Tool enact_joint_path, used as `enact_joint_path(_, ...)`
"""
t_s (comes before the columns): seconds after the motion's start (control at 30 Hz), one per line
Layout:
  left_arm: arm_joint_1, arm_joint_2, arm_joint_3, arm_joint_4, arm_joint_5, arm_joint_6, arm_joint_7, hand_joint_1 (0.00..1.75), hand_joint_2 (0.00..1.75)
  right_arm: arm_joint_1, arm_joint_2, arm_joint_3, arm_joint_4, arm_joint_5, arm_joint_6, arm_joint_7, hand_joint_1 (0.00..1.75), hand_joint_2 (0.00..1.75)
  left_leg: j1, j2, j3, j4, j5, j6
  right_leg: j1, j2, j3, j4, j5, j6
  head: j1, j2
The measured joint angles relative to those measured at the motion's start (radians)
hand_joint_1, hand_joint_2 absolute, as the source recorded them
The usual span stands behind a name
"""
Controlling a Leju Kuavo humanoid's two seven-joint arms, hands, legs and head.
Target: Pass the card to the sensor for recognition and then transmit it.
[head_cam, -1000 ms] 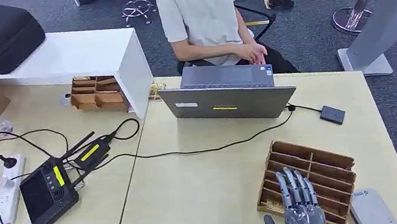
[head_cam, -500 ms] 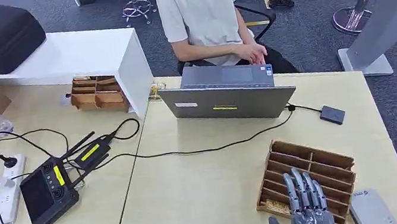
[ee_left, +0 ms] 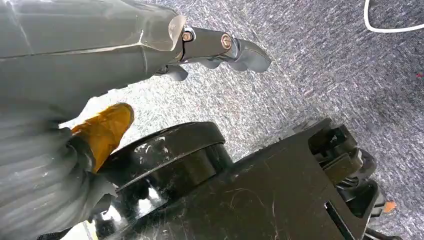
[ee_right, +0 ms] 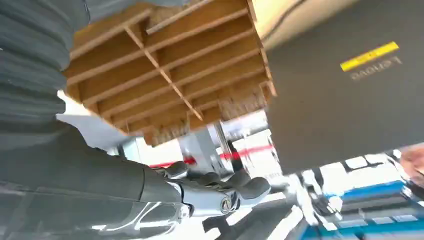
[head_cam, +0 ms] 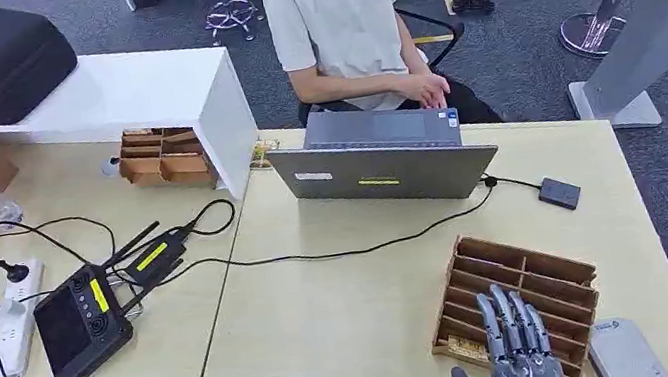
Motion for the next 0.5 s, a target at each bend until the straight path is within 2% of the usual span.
enact_joint_path(0.1,0.000,0.000,0.000,0.000,-0.004,0.000,0.000,0.00,1.75,-0.010,-0.002,0.004,0.035,-0.058,0.000,-0.029,0.00,1.75,0.000,0.000,0.000,0.000,0.000,0.000,0.000,0.000,0.000,0.000,0.000,0.000,0.000,0.000)
enact_joint_path(0.4,0.000,0.000,0.000,0.000,-0.005,0.000,0.000,0.00,1.75,-0.018,-0.002,0.009,0.078,-0.062,0.000,-0.039,0.00,1.75,0.000,0.000,0.000,0.000,0.000,0.000,0.000,0.000,0.000,0.000,0.000,0.000,0.000,0.000)
enact_joint_path(0.5,0.000,0.000,0.000,0.000,-0.005,-0.001,0.000,0.00,1.75,-0.017,-0.002,0.009,0.087,-0.064,0.000,-0.062,0.00,1.75,0.000,0.000,0.000,0.000,0.000,0.000,0.000,0.000,0.000,0.000,0.000,0.000,0.000,0.000)
